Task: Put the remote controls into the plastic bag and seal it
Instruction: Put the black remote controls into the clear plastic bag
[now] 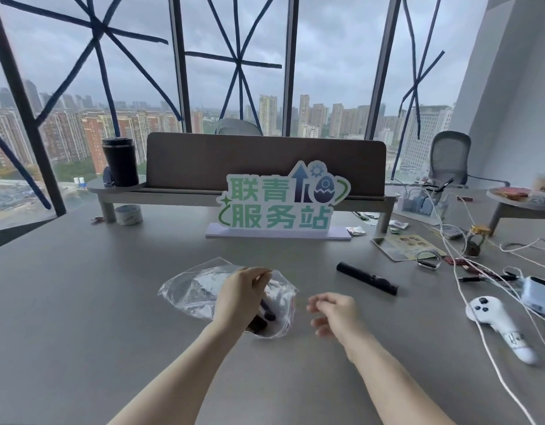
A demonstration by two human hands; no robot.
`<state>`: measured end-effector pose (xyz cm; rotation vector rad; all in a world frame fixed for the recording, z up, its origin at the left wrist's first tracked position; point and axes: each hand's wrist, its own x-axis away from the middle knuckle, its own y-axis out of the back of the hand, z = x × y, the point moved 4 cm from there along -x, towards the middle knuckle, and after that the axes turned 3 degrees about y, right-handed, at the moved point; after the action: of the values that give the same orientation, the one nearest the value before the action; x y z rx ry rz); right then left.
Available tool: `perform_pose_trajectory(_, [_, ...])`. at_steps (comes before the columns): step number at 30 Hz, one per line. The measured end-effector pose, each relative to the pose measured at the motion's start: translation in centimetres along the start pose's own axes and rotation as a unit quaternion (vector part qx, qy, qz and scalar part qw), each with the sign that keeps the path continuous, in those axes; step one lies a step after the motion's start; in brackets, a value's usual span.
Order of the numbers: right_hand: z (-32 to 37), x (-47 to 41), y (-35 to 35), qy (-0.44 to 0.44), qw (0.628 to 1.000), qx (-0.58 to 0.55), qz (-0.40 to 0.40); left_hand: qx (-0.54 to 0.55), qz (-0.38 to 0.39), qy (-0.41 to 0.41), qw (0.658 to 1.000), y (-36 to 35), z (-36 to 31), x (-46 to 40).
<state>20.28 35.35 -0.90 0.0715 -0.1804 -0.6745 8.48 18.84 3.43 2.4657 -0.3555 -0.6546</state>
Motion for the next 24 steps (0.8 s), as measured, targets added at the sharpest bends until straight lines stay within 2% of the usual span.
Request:
perform_pose_trajectory(3, [-0.7,-2.5,5.0,0.033,0.986,0.105,-0.128,-0.015,0.004,0.001,1.000,0.1,1.3,0.3])
perform_pose_trajectory(6, [-0.3,-5.5,9.2,0.056,0.940,0.281,-0.185,-0.028,0.008,-0.006,1.000,0.0,2.0,0.8])
perform_pose_trajectory(9, [-0.8,-8.8,11.5,0.038,0.894,0.406,-0.185,-0.027,0.025,0.006,0.999,-0.2,2.5,1.1])
perform_pose_trajectory(13, [-2.3,-11.7,12.4,0.013,0.878,0.450,-0.163,-0.007,0.041,0.028,0.999,-0.4,2.8,1.2])
perform_pose_trajectory(17, [-1.6,-10.8,11.9,0.021,0.818,0.545,-0.186,-0.034,0.050,0.033,0.998,-0.9,2.8,1.0])
perform_pose_trajectory(18, [-1.5,-10.5,11.6,0.031,0.815,0.547,-0.187,-0.039,0.051,0.029,0.998,-1.1,2.8,0.9])
perform_pose_trajectory(20, [-1.6,-9.7,11.0,0.043,0.836,0.519,-0.171,-0.045,0.056,0.026,0.997,-1.5,2.6,0.8])
perform_pose_trajectory(22, [-1.6,-8.5,10.4,0.035,0.879,0.456,-0.134,-0.047,0.051,0.031,0.997,-1.6,2.3,0.7])
perform_pose_trajectory(24, [-1.1,-6.6,10.1,0.029,0.932,0.344,-0.114,-0.037,0.031,0.038,0.998,-1.2,2.1,0.5])
